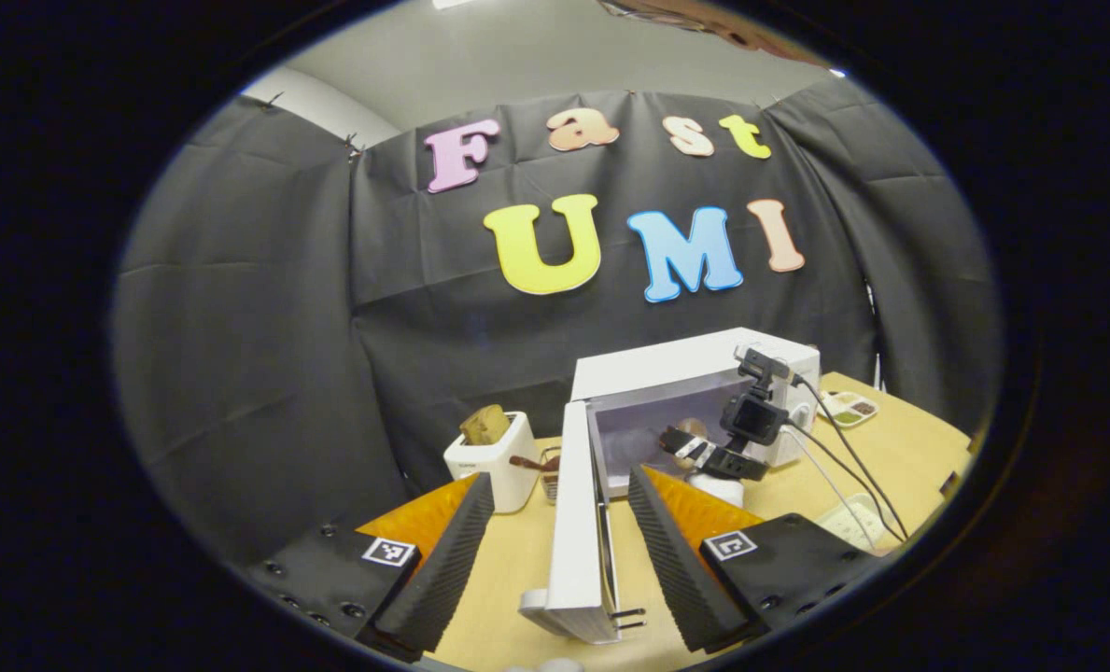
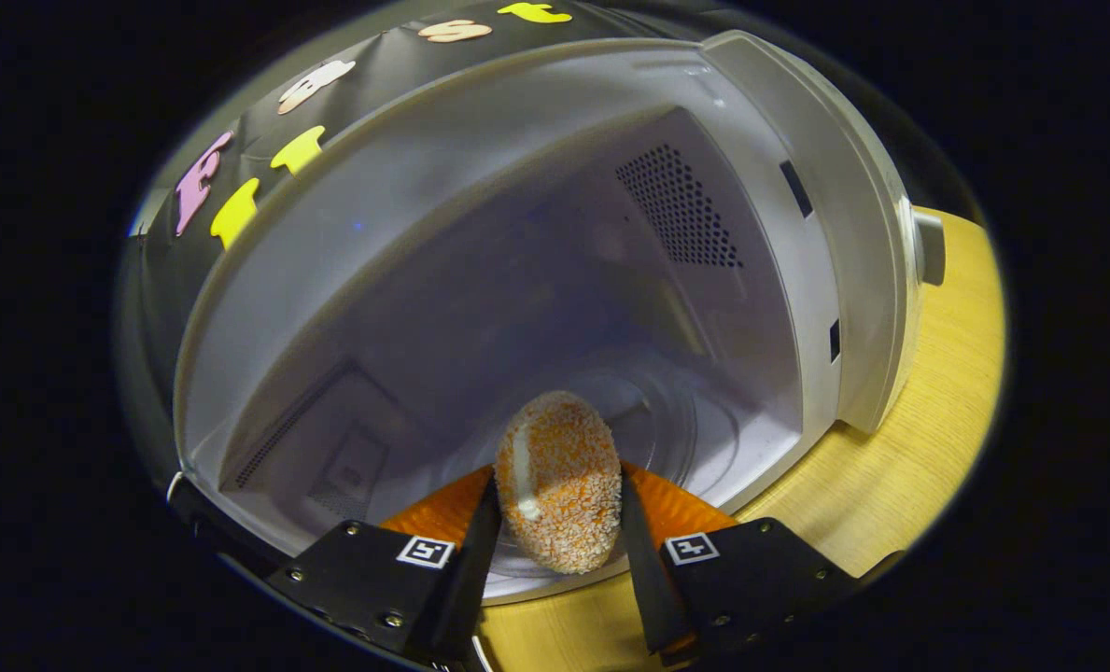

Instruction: Open the microwave oven with the left hand, put the food in, and close the microwave oven.

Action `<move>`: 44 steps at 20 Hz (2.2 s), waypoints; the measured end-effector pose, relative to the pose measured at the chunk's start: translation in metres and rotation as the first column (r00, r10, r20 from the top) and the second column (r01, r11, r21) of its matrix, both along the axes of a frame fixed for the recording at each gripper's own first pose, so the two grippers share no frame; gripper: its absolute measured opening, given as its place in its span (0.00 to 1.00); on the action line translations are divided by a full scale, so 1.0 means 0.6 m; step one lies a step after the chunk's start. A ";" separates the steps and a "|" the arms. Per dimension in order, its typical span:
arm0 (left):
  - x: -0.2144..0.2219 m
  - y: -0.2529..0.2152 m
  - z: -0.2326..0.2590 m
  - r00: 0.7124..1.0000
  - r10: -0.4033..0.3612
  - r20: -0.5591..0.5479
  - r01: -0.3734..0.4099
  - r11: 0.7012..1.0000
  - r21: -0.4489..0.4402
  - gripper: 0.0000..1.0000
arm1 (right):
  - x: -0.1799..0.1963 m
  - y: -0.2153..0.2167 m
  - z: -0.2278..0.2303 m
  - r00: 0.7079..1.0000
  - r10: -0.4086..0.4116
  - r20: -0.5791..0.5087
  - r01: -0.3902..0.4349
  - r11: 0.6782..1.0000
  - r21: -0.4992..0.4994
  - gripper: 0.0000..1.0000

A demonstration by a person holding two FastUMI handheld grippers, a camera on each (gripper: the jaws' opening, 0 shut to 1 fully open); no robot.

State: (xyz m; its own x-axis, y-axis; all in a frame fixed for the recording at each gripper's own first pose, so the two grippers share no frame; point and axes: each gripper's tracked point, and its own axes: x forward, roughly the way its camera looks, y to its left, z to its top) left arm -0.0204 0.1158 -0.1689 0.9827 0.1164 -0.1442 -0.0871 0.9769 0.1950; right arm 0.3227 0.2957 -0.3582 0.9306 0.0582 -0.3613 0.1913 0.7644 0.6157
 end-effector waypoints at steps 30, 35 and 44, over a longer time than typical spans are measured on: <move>-0.077 0.086 -0.014 0.992 0.118 0.049 -0.116 0.992 -0.043 1.00 | -0.460 -0.451 0.366 0.968 0.205 0.144 -0.113 0.870 -0.480 0.98; -0.103 0.154 -0.092 0.986 0.164 0.006 -0.164 0.985 -0.049 0.93 | -0.514 -0.475 0.369 0.971 0.209 0.113 -0.125 0.855 -0.504 0.93; -0.093 0.169 -0.242 0.987 0.125 -0.104 -0.127 0.992 -0.009 0.92 | -0.556 -0.458 0.364 0.963 0.253 0.091 -0.174 0.844 -0.507 0.98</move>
State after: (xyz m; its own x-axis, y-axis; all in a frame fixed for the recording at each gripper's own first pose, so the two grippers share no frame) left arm -0.0763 0.2172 -0.3141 0.9402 0.2353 -0.2461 -0.1900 0.9624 0.1944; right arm -0.0110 0.0207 -0.1399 0.9603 0.1143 -0.2546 -0.0754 0.9846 0.1577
